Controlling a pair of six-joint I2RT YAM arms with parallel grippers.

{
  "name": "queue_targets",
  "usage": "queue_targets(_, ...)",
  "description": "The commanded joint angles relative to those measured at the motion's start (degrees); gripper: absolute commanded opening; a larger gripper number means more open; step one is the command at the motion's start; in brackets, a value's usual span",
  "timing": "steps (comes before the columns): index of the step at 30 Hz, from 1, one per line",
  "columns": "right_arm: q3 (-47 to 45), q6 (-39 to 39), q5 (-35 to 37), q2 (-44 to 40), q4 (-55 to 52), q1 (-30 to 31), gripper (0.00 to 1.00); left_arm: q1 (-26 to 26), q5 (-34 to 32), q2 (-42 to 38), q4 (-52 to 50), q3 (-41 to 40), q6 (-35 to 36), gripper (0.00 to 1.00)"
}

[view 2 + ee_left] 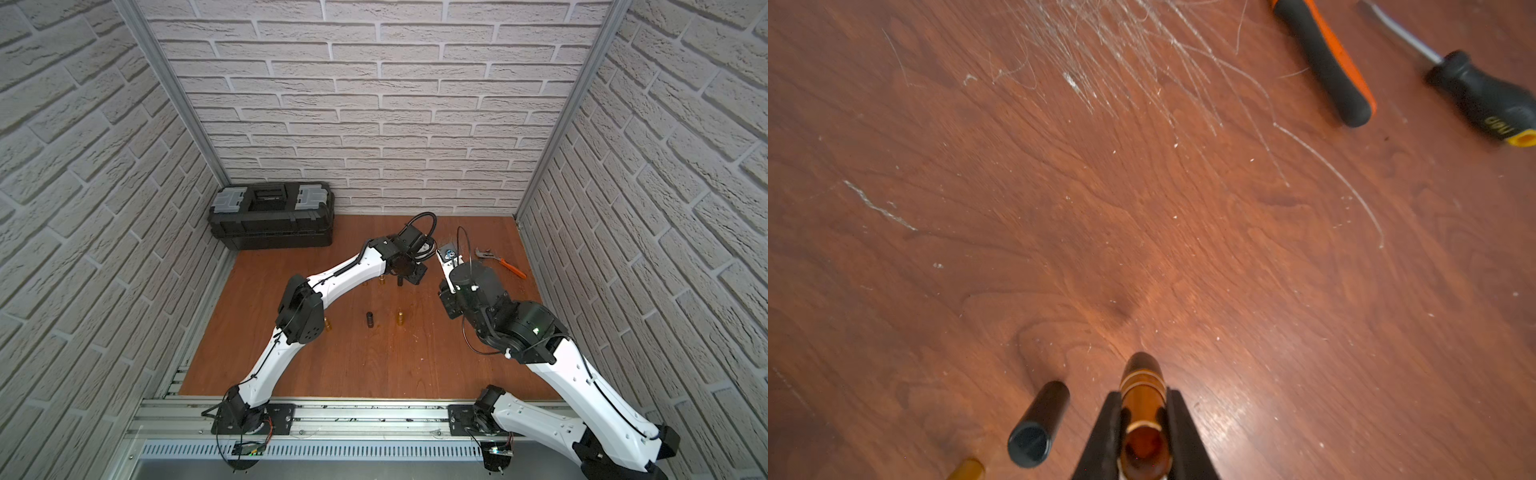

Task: Open the lipstick cap
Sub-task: Place the lipstick at the center of the board.

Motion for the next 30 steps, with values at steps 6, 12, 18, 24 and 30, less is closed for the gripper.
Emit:
queue_targets(6, -1.1, 1.2, 1.5, 0.4, 1.4, 0.1, 0.40, -0.8, -1.7, 2.3, 4.4, 1.1, 2.5, 0.16)
queue_targets(12, -1.7, 1.5, 2.1, 0.7, 1.8, 0.1, 0.40, -0.9, -1.4, 4.1, 3.7, 1.8, 3.5, 0.18)
queue_targets(18, -1.9, 1.5, 2.0, 1.1, 2.0, 0.1, 0.40, -1.1, -1.3, 5.0, 2.5, 2.4, 3.9, 0.19)
queue_targets(24, -1.8, 1.7, 1.8, 1.2, 2.0, 0.2, 0.40, -1.1, -1.5, 5.0, 1.4, 3.3, 3.8, 0.34)
queue_targets(30, -1.3, 1.7, 1.3, 1.1, 1.7, 0.1, 0.39, -1.1, -0.9, 2.9, -0.2, 5.2, 3.5, 0.47)
